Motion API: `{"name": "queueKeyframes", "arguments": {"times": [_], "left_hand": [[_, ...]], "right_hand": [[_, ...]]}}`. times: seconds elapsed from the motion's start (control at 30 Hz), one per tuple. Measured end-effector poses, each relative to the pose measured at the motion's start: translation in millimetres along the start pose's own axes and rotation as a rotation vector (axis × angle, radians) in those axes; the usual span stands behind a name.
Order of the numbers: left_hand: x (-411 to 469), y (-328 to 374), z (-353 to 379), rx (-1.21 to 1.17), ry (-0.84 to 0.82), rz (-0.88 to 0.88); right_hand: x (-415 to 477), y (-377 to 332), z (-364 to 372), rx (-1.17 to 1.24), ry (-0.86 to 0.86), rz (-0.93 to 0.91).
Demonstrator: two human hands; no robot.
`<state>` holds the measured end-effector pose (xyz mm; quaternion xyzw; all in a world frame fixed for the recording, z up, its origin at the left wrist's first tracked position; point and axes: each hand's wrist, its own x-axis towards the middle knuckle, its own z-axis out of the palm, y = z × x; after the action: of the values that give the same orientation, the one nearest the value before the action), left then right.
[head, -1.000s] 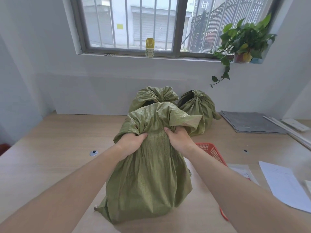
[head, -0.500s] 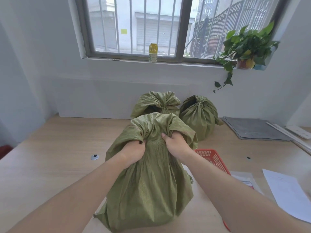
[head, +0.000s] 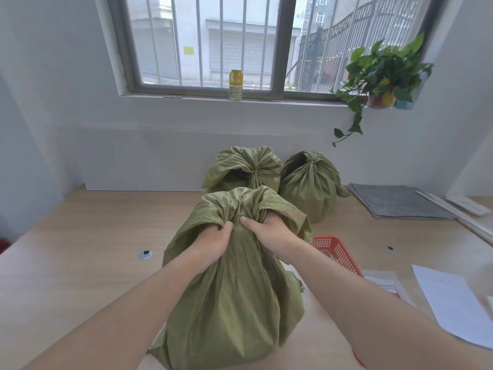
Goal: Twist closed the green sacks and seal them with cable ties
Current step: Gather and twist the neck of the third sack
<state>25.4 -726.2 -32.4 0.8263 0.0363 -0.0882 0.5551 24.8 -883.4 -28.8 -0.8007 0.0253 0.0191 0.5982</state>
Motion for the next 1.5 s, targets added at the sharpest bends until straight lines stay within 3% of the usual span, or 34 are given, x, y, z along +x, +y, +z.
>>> {"name": "queueKeyframes", "arguments": {"times": [0.33,0.57,0.83,0.9,1.07,1.5], "left_hand": [[2.4,5.4,6.5,-0.107,-0.045,-0.028],[6.1,2.4,11.7,-0.322,-0.178,0.101],[6.2,6.8,12.4,-0.618,-0.261,0.004],[7.3,6.3,10.7,-0.697,-0.338,0.011],[9.8,3.8,-0.7,-0.740,-0.389,0.023],[7.5,8.7,-32.3,-0.600,-0.242,0.283]], "right_hand": [[2.8,0.8,15.7,-0.085,-0.009,0.082],[-1.5,-0.7,23.9,-0.053,-0.012,0.103],[-12.5,-2.6,30.0,0.030,-0.037,0.052],[-14.4,-1.6,28.6,-0.028,-0.023,0.022],[-21.2,-5.5,28.7,-0.430,-0.187,-0.049],[-6.0,-9.1,38.8,-0.002,-0.053,0.250]]}}
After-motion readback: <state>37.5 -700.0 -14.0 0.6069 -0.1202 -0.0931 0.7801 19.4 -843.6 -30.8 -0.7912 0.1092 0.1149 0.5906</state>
